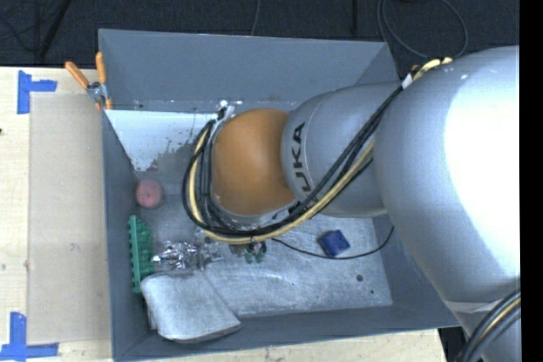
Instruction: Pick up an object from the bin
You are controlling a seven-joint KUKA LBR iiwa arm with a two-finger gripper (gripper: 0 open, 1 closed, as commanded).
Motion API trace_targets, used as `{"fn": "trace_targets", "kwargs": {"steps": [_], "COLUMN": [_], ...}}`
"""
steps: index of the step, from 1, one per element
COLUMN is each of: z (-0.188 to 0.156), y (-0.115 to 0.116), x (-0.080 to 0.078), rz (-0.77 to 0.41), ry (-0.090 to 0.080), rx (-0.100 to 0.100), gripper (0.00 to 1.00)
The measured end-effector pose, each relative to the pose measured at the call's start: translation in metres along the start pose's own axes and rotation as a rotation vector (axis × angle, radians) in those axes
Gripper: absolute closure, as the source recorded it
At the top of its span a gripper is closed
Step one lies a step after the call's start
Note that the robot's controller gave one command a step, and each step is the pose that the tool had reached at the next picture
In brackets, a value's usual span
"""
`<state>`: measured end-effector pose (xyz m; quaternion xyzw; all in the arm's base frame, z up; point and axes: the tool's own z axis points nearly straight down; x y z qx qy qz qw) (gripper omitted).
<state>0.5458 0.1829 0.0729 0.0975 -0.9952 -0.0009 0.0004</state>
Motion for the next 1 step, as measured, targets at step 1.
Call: {"fn": "trace_targets", "kwargs": {"steps": [1], "z": [-0.1293], "y": [-0.0173], "x": [-0.0127], "rz": [-0.064], "ry": [-0.01], "rx": [0.002], "gripper": [1.0]}}
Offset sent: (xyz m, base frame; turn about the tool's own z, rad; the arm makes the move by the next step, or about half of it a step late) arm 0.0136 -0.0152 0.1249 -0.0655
